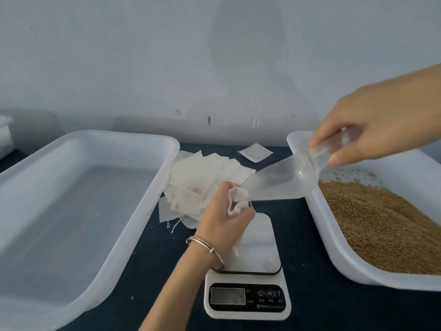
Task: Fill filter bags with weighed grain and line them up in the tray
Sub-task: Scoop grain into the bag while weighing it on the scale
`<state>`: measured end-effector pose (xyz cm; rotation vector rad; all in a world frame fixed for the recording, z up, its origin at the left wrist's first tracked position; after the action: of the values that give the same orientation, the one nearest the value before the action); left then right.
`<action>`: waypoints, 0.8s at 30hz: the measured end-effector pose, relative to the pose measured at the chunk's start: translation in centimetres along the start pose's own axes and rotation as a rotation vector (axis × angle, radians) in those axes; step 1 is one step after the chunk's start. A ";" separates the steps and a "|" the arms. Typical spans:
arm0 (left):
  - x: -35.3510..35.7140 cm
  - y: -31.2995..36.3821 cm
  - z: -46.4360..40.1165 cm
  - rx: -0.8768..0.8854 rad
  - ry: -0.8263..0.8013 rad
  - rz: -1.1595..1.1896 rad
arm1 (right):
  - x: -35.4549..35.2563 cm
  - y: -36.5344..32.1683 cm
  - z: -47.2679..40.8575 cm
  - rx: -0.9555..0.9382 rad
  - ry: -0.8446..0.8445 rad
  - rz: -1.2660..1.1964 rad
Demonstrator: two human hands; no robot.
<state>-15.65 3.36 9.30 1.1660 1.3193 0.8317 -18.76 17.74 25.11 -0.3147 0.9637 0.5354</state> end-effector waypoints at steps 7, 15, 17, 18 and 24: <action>-2.7 0.4 -0.4 0.044 0.077 0.022 | 3.8 4.3 2.5 0.013 0.209 -0.493; 1.2 -0.9 -1.6 -0.062 -0.121 -0.332 | 10.4 10.1 1.3 0.044 0.525 -1.067; 2.3 -1.3 -1.6 -0.084 -0.142 -0.414 | 11.1 10.5 1.1 0.042 0.555 -1.114; 2.7 -1.4 -1.6 -0.087 -0.152 -0.450 | 11.3 10.9 1.1 0.035 0.561 -1.127; 3.4 -1.2 -0.8 -0.011 -0.181 -0.388 | 12.9 14.0 1.6 0.105 0.519 -1.160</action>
<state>-16.19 6.37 7.29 0.9122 1.3306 0.4408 -19.66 33.84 14.83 -0.8584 1.1138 -0.6876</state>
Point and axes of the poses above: each hand's wrist, its own z-axis away from the middle knuckle, its own x-axis out of the palm, y = z × x, the point moved 8 cm from there along -z, towards the middle knuckle, and after that the axes turned 13 degrees about -y, right-handed, at the moved point
